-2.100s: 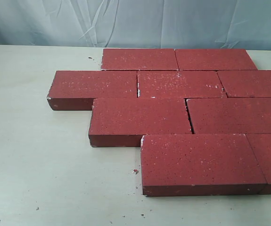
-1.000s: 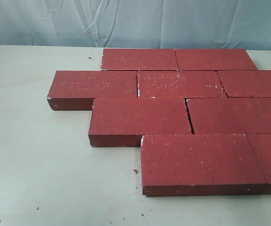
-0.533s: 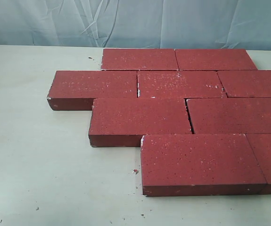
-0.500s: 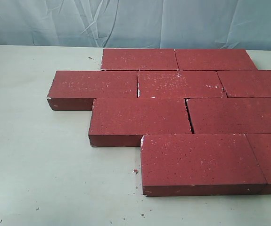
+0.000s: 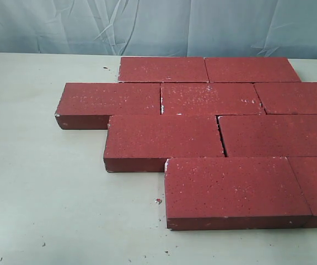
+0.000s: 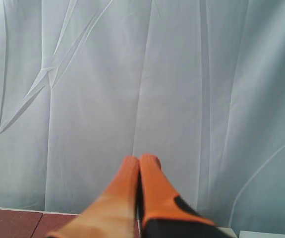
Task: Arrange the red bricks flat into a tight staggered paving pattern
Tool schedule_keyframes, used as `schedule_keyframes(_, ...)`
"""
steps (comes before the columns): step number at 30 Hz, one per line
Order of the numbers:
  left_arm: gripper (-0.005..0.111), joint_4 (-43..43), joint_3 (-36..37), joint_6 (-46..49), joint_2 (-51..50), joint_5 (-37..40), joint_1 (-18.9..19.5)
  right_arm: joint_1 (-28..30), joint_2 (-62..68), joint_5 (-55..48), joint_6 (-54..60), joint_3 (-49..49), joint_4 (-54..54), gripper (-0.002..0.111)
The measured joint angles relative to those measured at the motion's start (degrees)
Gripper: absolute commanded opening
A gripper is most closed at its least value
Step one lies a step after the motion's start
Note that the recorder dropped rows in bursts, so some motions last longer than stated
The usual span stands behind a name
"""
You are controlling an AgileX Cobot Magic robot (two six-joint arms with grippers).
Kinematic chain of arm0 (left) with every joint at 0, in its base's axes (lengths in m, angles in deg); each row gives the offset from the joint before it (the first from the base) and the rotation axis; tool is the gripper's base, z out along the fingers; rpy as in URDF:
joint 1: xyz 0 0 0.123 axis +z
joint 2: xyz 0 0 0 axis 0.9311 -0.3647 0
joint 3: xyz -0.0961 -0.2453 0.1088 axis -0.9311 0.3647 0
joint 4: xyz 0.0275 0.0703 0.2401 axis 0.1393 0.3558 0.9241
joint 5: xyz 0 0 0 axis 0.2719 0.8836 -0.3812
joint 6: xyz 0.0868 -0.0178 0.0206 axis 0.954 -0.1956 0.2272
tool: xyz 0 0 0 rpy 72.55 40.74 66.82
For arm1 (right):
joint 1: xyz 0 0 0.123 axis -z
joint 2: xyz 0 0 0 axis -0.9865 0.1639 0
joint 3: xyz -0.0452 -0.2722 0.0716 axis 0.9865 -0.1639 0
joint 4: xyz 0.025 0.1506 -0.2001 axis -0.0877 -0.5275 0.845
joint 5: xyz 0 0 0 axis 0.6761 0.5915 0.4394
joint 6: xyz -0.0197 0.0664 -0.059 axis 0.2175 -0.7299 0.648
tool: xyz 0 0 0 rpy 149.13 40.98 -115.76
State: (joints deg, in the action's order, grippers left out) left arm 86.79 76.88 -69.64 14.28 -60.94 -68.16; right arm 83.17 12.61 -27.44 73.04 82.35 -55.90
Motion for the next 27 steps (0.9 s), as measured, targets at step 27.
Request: schedule_keyframes(27, 0.0, -0.7, 0.0, 0.0, 0.0, -0.3, 0.0, 0.0, 0.0, -3.8, 0.0, 0.0, 0.0, 0.0)
